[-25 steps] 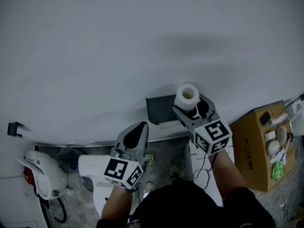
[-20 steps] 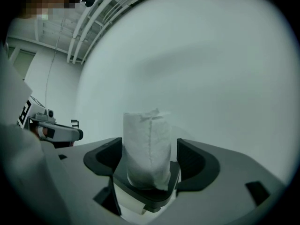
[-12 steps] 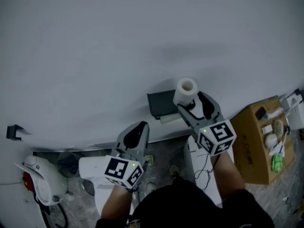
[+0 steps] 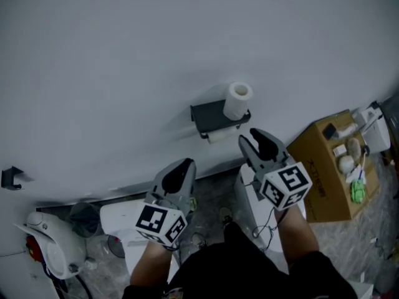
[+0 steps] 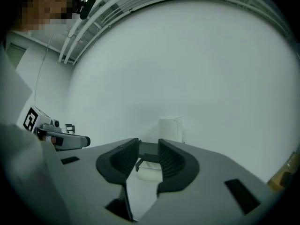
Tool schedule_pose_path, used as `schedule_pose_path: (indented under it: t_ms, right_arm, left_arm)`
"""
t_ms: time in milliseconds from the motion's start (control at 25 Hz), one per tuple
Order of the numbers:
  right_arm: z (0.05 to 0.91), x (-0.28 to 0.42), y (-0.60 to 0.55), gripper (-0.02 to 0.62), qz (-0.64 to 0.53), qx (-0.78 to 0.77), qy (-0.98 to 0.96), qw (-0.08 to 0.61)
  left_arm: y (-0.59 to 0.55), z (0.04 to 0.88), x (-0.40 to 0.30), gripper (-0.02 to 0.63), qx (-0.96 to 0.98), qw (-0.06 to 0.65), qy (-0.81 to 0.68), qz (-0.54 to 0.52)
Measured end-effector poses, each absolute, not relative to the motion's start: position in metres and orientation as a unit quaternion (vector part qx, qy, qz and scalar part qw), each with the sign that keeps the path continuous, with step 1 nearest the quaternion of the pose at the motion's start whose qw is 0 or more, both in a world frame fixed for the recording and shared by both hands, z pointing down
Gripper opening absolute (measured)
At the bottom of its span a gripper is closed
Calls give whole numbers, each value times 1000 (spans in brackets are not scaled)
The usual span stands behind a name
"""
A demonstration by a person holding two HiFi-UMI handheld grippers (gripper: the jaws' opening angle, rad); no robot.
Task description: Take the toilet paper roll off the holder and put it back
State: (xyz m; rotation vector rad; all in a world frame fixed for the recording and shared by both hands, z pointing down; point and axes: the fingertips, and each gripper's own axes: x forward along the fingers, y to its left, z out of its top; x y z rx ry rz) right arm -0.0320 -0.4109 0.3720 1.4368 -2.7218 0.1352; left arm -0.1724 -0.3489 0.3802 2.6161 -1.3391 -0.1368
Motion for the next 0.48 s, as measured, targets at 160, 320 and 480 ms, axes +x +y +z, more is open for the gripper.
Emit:
schedule_pose_path:
  t_ms: [160,320,480]
  right_arm:
    - [371,-31,-379,0,43,485,-873,30]
    - [365,-22,-349,-2,37,492,-869,34]
    - [361,-9,-329,-2,28,491,-870,41]
  left_arm:
    - [-330,384,-172,6,893,106,-434,-47]
    - [-310,381,-160,6,902,107,-416,-47]
    - [-293,373,-141,6,907,99,-407,-46]
